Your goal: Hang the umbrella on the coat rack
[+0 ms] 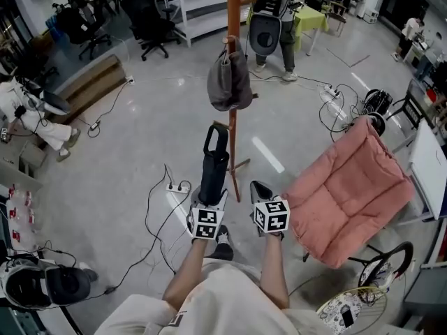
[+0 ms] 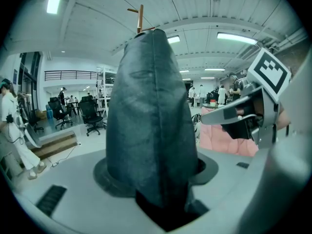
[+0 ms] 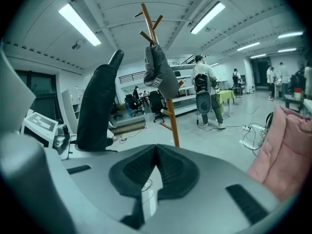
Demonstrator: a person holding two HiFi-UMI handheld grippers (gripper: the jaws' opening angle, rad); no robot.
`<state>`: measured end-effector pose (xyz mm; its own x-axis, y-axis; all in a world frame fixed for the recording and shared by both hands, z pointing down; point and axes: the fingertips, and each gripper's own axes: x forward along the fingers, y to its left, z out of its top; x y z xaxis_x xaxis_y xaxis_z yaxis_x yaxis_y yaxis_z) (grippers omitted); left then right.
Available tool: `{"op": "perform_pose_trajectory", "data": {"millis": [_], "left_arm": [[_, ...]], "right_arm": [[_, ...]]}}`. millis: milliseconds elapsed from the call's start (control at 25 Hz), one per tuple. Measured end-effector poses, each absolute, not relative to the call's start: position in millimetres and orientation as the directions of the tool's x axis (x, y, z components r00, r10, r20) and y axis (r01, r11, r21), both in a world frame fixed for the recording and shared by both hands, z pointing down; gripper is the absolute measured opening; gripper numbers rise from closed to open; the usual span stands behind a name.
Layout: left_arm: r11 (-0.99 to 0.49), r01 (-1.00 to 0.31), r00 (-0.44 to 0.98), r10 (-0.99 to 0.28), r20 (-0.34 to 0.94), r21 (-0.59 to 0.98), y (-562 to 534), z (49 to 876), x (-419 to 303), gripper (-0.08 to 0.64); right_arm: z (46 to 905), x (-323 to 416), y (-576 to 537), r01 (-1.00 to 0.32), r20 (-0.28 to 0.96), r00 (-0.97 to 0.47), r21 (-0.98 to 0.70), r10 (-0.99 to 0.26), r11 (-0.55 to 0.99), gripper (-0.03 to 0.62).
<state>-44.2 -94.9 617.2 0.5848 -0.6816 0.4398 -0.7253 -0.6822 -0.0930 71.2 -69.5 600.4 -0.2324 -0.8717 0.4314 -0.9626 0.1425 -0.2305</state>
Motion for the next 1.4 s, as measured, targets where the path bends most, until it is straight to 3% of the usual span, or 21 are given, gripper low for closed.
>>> {"op": "perform_pose_trajectory", "data": {"millis": [760,1400], "left_arm": [[-0.736,-0.672,0.629,-0.627,0.46,-0.084,-156.0,647.8,-31.2,0.262],[-0.753,-0.643,0.599,-0.607,0.523,-0.138,-159.6,673.0,-23.7,0.262]], "right_arm": [[612.9,86.2,-135.8,-0.966,0.461,-0.176,-0.253,-0.87,0.062,0.003],[631.8,82.6,-158.5,-0.948,0.481,-0.255,-0.294,-0.839,0.12,0.005]]}}
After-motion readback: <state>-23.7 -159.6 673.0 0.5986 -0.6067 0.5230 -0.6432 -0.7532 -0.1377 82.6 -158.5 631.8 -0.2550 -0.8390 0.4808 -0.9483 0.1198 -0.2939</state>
